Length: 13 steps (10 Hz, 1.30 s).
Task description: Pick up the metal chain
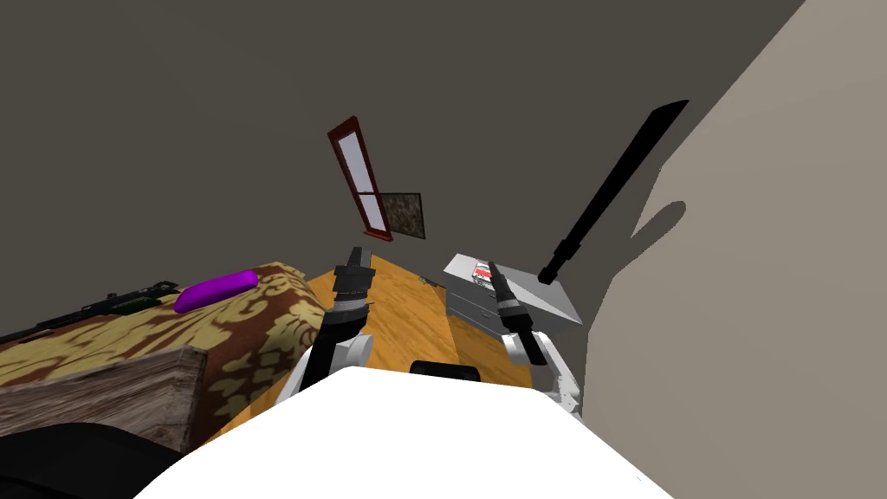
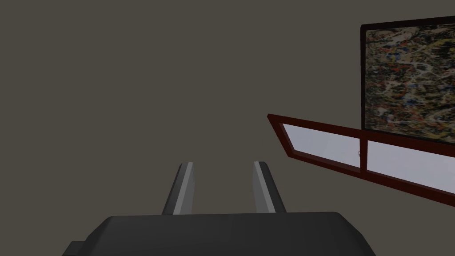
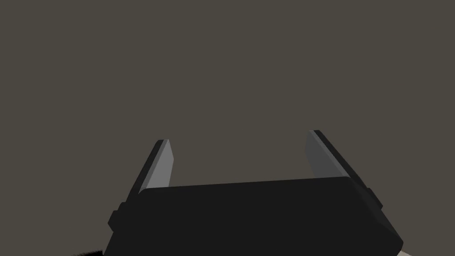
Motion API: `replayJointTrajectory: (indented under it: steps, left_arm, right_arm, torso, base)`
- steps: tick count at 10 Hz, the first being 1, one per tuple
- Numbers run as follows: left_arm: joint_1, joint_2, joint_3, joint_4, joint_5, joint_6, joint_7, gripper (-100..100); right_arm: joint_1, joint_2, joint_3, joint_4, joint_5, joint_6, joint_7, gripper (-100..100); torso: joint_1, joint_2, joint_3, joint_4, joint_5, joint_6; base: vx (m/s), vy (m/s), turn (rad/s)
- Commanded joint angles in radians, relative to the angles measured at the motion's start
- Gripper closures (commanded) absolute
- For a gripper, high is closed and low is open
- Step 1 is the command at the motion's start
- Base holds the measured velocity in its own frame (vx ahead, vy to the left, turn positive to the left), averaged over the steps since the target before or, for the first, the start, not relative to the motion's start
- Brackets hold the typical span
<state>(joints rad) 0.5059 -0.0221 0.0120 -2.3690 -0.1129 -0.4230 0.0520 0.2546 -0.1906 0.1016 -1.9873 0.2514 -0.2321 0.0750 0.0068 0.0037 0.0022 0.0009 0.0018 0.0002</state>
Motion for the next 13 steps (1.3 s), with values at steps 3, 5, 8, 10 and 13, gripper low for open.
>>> replayJointTrajectory:
  steps: [3, 5, 8, 10, 13]
  left_arm:
    - [-0.001, -0.004, -0.001, 0.000, 0.000, 0.000, 0.000, 0]
    - [-0.003, -0.008, -0.001, 0.000, 0.000, 0.000, 0.000, 0]
    - [-0.003, -0.008, -0.001, 0.000, 0.000, 0.000, 0.000, 0]
    - [-0.003, -0.009, -0.001, 0.000, 0.000, 0.000, 0.000, 0]
    - [-0.003, -0.009, -0.001, 0.000, 0.000, 0.000, 0.000, 0]
  right_arm:
    - [-0.059, -0.032, 0.016, 0.086, 0.071, 0.041, 0.067, -100]
    - [-0.083, -0.047, 0.025, 0.122, 0.104, 0.063, 0.099, -100]
    - [-0.130, -0.078, 0.040, 0.196, 0.170, 0.105, 0.165, -100]
    - [-0.130, -0.078, 0.040, 0.199, 0.170, 0.105, 0.165, -100]
    - [-0.130, -0.078, 0.040, 0.199, 0.170, 0.105, 0.165, -100]
  torso:
    - [0.007, 0.004, 0.002, 0.000, 0.001, 0.000]
    - [0.019, 0.009, 0.005, 0.001, 0.003, -0.001]
    - [0.018, 0.011, 0.006, 0.002, 0.003, -0.001]
    - [0.020, 0.010, 0.006, 0.001, 0.003, -0.001]
    - [0.018, 0.014, 0.008, 0.002, 0.003, 0.000]
  base:
    - [-0.015, 0.062, 0.050]
    - [0.001, 0.068, 0.091]
    - [0.015, 0.015, 0.049]
    - [0.020, 0.021, 0.067]
    - [-0.011, -0.011, -0.036]
